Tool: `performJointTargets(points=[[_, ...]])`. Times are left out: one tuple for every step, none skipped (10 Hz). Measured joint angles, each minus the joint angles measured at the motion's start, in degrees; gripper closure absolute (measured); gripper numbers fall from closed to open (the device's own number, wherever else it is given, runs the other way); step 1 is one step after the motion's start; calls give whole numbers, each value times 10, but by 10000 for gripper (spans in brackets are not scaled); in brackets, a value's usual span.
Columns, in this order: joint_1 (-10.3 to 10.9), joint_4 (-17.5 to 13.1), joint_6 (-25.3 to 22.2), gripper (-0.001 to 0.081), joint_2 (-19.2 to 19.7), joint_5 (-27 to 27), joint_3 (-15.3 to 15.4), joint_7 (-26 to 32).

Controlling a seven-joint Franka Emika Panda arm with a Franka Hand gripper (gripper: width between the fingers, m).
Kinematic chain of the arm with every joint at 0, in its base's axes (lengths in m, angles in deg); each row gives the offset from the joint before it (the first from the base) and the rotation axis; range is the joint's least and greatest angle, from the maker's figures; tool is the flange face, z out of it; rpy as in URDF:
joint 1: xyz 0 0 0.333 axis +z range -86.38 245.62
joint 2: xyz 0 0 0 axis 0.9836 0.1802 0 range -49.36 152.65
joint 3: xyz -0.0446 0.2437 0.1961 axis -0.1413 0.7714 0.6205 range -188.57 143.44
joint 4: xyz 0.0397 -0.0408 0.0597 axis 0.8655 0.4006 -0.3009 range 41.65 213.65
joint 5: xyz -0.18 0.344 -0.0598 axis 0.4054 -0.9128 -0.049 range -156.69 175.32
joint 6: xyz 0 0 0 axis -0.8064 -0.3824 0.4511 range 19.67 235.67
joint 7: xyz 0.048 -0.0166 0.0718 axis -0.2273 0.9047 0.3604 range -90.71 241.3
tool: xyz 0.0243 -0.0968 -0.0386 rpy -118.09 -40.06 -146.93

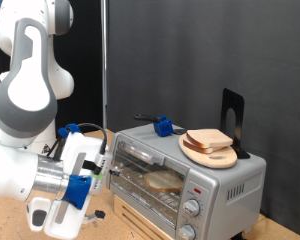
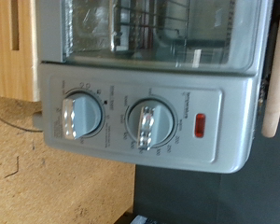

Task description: Make a piece of toast with the oven

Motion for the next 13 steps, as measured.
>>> performJointTargets(points=[[0,-8,-1,3,5,-2,1,-2],[2,-23,20,3,16,-15,5,-4],[6,-39,54,3,31,-37,12,-5],[10,-55,85,3,45,-59,19,-7],[13,-76,98,3,61,-70,24,-16],[13,-103,99,3,79,-71,29,-31],[14,-133,97,3,99,-69,32,-55],[17,-161,111,3,118,-73,34,-74],[22,-184,125,3,136,-73,36,-86],[21,-183,121,3,135,-73,36,-85],[17,-188,73,3,137,-44,35,-88],[12,-205,12,3,144,-3,34,-93],[9,-231,-32,3,157,29,33,-97]])
